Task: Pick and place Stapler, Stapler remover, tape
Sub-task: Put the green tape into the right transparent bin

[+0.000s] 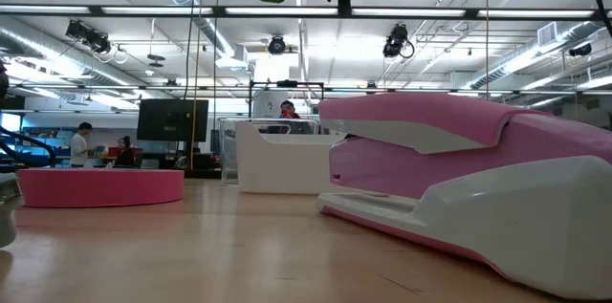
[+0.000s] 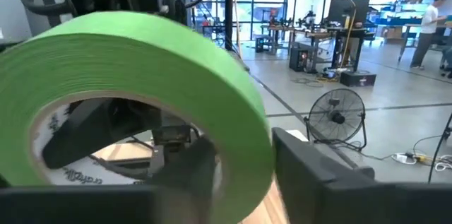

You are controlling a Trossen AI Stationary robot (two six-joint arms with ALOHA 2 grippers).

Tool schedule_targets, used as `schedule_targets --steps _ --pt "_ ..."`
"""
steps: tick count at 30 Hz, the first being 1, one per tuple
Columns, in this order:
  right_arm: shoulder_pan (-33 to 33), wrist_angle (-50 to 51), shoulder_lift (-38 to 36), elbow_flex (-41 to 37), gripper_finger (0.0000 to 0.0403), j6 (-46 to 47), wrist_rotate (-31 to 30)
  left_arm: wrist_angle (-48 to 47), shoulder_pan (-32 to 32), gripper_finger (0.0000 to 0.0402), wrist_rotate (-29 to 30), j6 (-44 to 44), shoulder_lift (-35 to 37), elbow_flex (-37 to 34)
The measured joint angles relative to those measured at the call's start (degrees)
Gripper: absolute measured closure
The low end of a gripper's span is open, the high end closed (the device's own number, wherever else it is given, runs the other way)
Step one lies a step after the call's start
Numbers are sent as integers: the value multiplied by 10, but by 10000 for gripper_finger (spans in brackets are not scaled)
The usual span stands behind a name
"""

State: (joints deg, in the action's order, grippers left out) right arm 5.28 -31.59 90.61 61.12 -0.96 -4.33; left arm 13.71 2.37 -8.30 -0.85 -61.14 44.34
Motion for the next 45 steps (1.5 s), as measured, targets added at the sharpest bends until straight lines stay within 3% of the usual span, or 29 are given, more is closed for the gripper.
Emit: schedule_targets --steps 2,3,5,12,16,22,24,33,45 --pt "0 9 0 0 346 -13 0 -1 0 318 12 -13 0 0" --pt "0 13 0 0 352 -21 0 -2 0 318 19 -18 0 0" --pt "1 17 0 0 351 -14 -1 -2 0 303 31 -29 -1 0" --pt "12 48 -5 0 351 -14 -30 -10 1 175 53 -29 1 0" --pt "37 114 -23 1 351 -1 -32 -45 -1 148 78 -29 13 -1" --pt "91 265 -66 0 351 5 -184 -165 3 153 112 -30 43 -1" --pt "113 316 -79 0 351 20 -195 -189 1 158 120 -36 48 -1" --pt "212 463 -65 0 351 99 -190 -265 4 170 121 -61 53 -1" --pt "267 482 18 1 351 100 -133 -265 4 170 121 -60 53 -1"
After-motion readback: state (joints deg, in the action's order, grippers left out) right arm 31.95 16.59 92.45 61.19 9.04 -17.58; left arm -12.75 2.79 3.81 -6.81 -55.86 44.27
